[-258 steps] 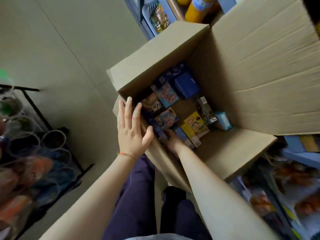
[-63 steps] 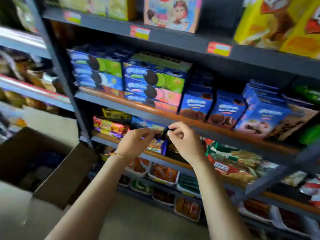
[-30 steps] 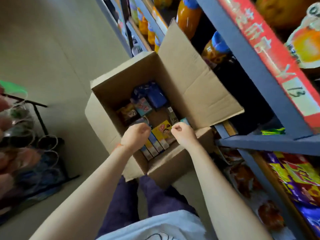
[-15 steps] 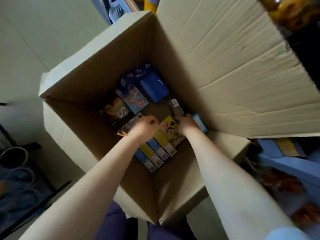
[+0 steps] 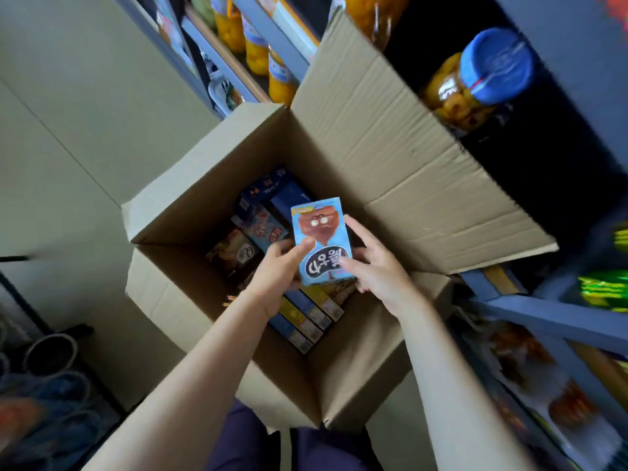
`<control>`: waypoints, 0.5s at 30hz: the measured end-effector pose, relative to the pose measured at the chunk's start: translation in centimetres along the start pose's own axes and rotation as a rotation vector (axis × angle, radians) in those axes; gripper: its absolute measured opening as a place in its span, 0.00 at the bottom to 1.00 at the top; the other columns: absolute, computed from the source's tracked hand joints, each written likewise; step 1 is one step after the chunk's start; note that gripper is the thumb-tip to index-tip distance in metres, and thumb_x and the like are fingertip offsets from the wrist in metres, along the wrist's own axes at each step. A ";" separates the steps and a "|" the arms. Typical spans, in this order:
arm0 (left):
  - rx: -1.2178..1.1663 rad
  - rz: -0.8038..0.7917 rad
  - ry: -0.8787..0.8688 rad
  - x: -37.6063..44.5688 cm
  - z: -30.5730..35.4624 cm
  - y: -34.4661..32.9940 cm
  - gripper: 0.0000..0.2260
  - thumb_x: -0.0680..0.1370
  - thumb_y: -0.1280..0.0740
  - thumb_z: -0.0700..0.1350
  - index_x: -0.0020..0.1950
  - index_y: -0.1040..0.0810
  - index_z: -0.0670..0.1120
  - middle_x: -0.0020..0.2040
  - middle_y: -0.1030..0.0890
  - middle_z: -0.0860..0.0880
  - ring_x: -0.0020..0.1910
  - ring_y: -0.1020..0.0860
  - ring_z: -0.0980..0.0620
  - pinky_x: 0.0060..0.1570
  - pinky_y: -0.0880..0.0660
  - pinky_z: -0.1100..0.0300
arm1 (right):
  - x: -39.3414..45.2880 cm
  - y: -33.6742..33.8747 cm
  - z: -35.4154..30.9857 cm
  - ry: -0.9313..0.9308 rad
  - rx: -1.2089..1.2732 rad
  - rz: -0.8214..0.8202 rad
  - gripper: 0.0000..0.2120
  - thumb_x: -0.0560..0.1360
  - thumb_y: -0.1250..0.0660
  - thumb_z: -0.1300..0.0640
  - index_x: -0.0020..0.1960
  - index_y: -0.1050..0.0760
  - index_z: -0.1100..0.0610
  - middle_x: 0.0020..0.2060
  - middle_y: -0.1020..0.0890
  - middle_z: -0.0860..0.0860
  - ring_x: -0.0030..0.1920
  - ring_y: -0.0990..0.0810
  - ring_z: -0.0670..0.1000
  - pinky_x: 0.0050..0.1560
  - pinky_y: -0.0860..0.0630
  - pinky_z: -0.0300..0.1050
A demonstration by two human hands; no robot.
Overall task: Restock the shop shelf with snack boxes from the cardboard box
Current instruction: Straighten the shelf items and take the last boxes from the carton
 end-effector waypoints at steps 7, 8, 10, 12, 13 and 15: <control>-0.170 -0.235 -0.278 -9.5 8.6 -2.2 0.23 0.74 0.27 0.48 0.65 0.24 0.39 0.59 0.18 0.37 0.54 0.19 0.38 0.56 0.23 0.40 | -8.5 0.5 -7.1 0.050 0.172 0.212 0.20 0.75 0.27 0.56 0.64 0.28 0.46 0.41 0.17 0.47 0.24 0.28 0.40 0.26 0.39 0.40; -0.176 -0.258 -0.297 -11.1 9.7 -2.6 0.20 0.75 0.27 0.49 0.63 0.22 0.39 0.59 0.18 0.37 0.53 0.19 0.39 0.57 0.23 0.41 | -9.8 0.5 -8.4 0.065 0.160 0.219 0.15 0.73 0.25 0.53 0.57 0.23 0.50 0.39 0.17 0.46 0.24 0.28 0.40 0.27 0.39 0.41; -0.146 -0.278 -0.340 -14.2 11.5 -3.6 0.21 0.74 0.27 0.49 0.62 0.22 0.40 0.59 0.18 0.37 0.53 0.18 0.41 0.56 0.22 0.44 | -12.7 1.0 -11.1 0.122 0.146 0.250 0.10 0.69 0.25 0.49 0.45 0.21 0.53 0.32 0.18 0.44 0.25 0.29 0.41 0.28 0.37 0.41; -0.095 -0.212 -0.406 -17.0 13.3 -4.4 0.27 0.74 0.25 0.44 0.70 0.29 0.42 0.63 0.20 0.39 0.55 0.18 0.44 0.58 0.21 0.45 | -15.9 2.3 -13.7 0.210 0.167 0.323 0.06 0.72 0.25 0.55 0.43 0.22 0.55 0.34 0.16 0.45 0.31 0.21 0.44 0.32 0.28 0.40; -0.063 -0.145 -0.466 -18.6 14.3 -4.6 0.32 0.74 0.25 0.41 0.75 0.35 0.46 0.65 0.23 0.42 0.56 0.18 0.49 0.60 0.22 0.45 | -17.6 3.2 -14.8 0.252 0.172 0.359 0.06 0.72 0.25 0.58 0.45 0.21 0.55 0.39 0.15 0.47 0.38 0.17 0.46 0.38 0.23 0.41; 0.047 -0.039 -0.696 -22.6 17.1 -5.1 0.40 0.72 0.24 0.41 0.78 0.42 0.58 0.73 0.31 0.50 0.65 0.25 0.56 0.66 0.26 0.48 | -21.3 5.0 -17.0 0.330 0.128 0.423 0.08 0.72 0.24 0.60 0.49 0.21 0.55 0.45 0.14 0.50 0.47 0.15 0.47 0.45 0.20 0.43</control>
Point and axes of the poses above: each hand's wrist, its own x-axis towards the middle knuckle, its own y-axis out of the back of the hand, z = x × y, the point moved 9 cm from there along x, towards the middle knuckle
